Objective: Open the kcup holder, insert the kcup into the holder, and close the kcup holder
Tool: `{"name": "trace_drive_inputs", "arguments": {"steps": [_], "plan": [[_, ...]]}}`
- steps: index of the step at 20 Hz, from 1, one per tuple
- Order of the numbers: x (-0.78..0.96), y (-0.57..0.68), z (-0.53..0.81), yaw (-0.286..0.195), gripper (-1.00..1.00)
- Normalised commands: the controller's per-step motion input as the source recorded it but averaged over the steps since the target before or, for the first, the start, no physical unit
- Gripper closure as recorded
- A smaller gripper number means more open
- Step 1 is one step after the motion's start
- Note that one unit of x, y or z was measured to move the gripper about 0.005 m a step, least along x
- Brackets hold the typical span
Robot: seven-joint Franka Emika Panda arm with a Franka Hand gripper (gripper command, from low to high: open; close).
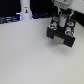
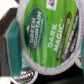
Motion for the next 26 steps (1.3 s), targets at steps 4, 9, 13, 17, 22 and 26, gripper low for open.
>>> {"name": "trace_drive_inputs", "arguments": {"steps": [4, 9, 13, 17, 22, 26], "plan": [[0.04, -0.01, -0.28, -0.015, 1.00], [0.00, 0.00, -0.33, -0.005, 1.00], [-0.02, 0.03, -0.12, 0.021, 1.00], [0.03, 0.11, 0.17, 0.038, -1.00], [0.09, 0.05, 0.32, 0.054, -1.00], [0.22, -0.12, 0.44, 0.096, -1.00]]}}
